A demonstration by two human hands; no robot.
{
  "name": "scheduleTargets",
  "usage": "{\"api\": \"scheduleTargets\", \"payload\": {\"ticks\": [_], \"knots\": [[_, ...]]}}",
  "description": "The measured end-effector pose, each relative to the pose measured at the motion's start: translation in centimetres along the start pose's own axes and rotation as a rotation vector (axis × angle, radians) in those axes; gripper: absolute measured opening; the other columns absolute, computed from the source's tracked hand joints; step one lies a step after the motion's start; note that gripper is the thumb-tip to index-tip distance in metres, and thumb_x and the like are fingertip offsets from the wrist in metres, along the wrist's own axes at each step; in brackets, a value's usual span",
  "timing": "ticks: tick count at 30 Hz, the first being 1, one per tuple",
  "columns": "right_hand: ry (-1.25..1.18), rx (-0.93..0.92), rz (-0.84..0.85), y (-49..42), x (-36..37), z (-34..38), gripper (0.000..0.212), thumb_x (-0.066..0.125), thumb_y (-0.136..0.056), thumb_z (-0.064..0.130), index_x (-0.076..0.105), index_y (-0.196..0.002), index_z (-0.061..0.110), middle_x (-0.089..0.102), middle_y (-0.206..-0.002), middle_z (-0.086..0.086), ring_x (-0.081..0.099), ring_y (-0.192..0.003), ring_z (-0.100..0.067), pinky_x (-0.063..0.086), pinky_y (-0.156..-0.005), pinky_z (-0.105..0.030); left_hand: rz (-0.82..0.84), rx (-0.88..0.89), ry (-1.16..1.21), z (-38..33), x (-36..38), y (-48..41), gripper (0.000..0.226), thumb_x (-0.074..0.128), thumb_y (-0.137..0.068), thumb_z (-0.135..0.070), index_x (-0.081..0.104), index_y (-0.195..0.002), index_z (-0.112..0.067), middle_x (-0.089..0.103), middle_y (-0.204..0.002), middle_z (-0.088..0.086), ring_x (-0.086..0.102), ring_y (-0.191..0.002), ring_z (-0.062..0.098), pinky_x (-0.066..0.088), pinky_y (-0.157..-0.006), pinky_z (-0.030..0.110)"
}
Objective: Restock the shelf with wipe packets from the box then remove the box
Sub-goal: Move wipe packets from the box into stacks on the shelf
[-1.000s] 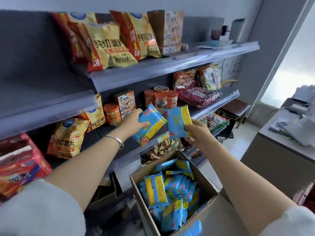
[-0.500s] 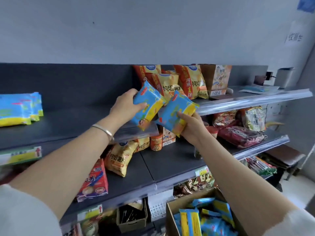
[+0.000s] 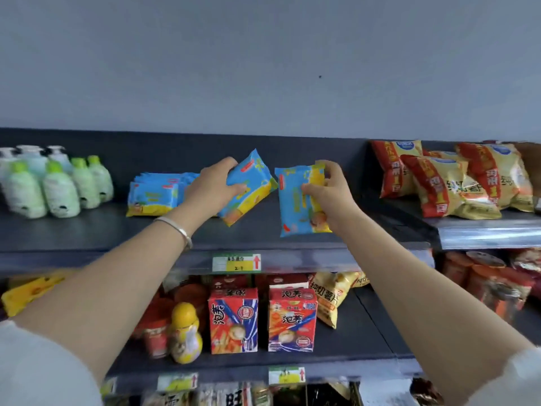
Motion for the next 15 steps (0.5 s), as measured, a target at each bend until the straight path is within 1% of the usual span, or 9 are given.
{"api": "scheduleTargets", "payload": {"ticks": [2, 3, 4, 6, 7, 9, 10, 12, 15], "knots": [[0.032, -0.015, 0.064, -0.6, 3.9, -0.1, 0.068, 0.060, -0.081, -0.008, 0.037, -0.133, 0.031, 0.060, -0.102, -0.012, 0.067, -0.091, -0.030, 0.058, -0.077, -0.046, -0.016, -0.033, -0.031, 3.3, -1.7, 0.2, 0.022, 0.064, -0.086, -0.027, 0.052, -0.103, -0.019, 0.059, -0.096, -0.001, 0.056, -0.091, 0.024, 0.045, -0.078, 0.040], [0.063, -0.022, 0.087, -1.0, 5.6, -0.2, 0.074, 0.059, -0.080, -0.008, 0.036, -0.134, 0.036, 0.059, -0.098, -0.011, 0.067, -0.088, -0.027, 0.059, -0.074, -0.042, -0.025, -0.048, -0.047, 4.9, -2.5, 0.3, 0.022, 0.064, -0.086, -0.026, 0.052, -0.103, -0.019, 0.060, -0.096, 0.000, 0.057, -0.092, 0.025, 0.046, -0.077, 0.040], [0.109, -0.033, 0.097, -1.4, 7.1, -0.1, 0.073, 0.059, -0.079, -0.008, 0.038, -0.133, 0.038, 0.058, -0.097, -0.009, 0.066, -0.084, -0.025, 0.058, -0.070, -0.038, -0.032, -0.065, -0.070, 6.4, -3.3, 0.4, 0.023, 0.064, -0.086, -0.026, 0.052, -0.104, -0.019, 0.060, -0.096, 0.000, 0.058, -0.092, 0.026, 0.045, -0.075, 0.039], [0.221, -0.062, 0.098, -2.3, 9.7, 0.2, 0.060, 0.060, -0.078, -0.006, 0.050, -0.122, 0.033, 0.060, -0.105, -0.007, 0.064, -0.085, -0.020, 0.054, -0.067, -0.031, -0.055, -0.102, -0.149, 9.1, -4.7, 0.5, 0.025, 0.063, -0.087, -0.027, 0.052, -0.109, -0.019, 0.058, -0.095, -0.002, 0.057, -0.095, 0.026, 0.038, -0.071, 0.034], [0.279, -0.074, 0.096, -2.8, 10.9, 0.2, 0.051, 0.062, -0.078, -0.003, 0.056, -0.116, 0.030, 0.061, -0.109, -0.006, 0.064, -0.089, -0.021, 0.054, -0.070, -0.032, -0.072, -0.119, -0.202, 10.2, -5.4, 0.5, 0.027, 0.062, -0.088, -0.027, 0.052, -0.112, -0.020, 0.058, -0.097, -0.001, 0.056, -0.098, 0.027, 0.035, -0.072, 0.033], [0.446, -0.102, 0.093, -3.8, 13.1, 0.2, 0.039, 0.067, -0.078, 0.009, 0.060, -0.111, 0.027, 0.063, -0.107, -0.002, 0.063, -0.097, -0.023, 0.054, -0.084, -0.040, -0.100, -0.141, -0.292, 12.6, -6.5, 0.4, 0.031, 0.060, -0.089, -0.029, 0.050, -0.118, -0.022, 0.061, -0.107, 0.001, 0.056, -0.103, 0.028, 0.035, -0.078, 0.034], [0.535, -0.112, 0.095, -4.2, 14.1, 0.1, 0.036, 0.068, -0.077, 0.015, 0.060, -0.110, 0.027, 0.063, -0.103, 0.002, 0.063, -0.097, -0.022, 0.052, -0.087, -0.044, -0.108, -0.151, -0.319, 13.9, -6.9, 0.2, 0.033, 0.059, -0.089, -0.029, 0.049, -0.120, -0.023, 0.062, -0.111, 0.002, 0.055, -0.105, 0.028, 0.036, -0.081, 0.035], [0.601, -0.120, 0.110, -5.0, 16.0, -0.3, 0.033, 0.067, -0.079, 0.021, 0.058, -0.110, 0.026, 0.060, -0.096, 0.005, 0.062, -0.088, -0.019, 0.053, -0.085, -0.045, -0.111, -0.172, -0.367, 16.2, -7.3, -0.2, 0.037, 0.058, -0.090, -0.029, 0.046, -0.125, -0.024, 0.061, -0.114, 0.003, 0.055, -0.107, 0.028, 0.036, -0.085, 0.037], [0.552, -0.124, 0.117, -6.6, 18.0, -1.7, 0.028, 0.065, -0.083, 0.020, 0.053, -0.107, 0.022, 0.055, -0.084, 0.007, 0.058, -0.070, -0.015, 0.055, -0.081, -0.043, -0.111, -0.207, -0.453, 18.8, -7.5, -0.8, 0.039, 0.056, -0.091, -0.028, 0.043, -0.127, -0.028, 0.061, -0.117, 0.001, 0.055, -0.109, 0.027, 0.033, -0.089, 0.038]]}}
Point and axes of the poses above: each hand's wrist, its own y-axis away from the middle knuckle, its own x-axis out of the palm, z = x × y, the point moved 10 cm from there along -y, towards the middle knuckle
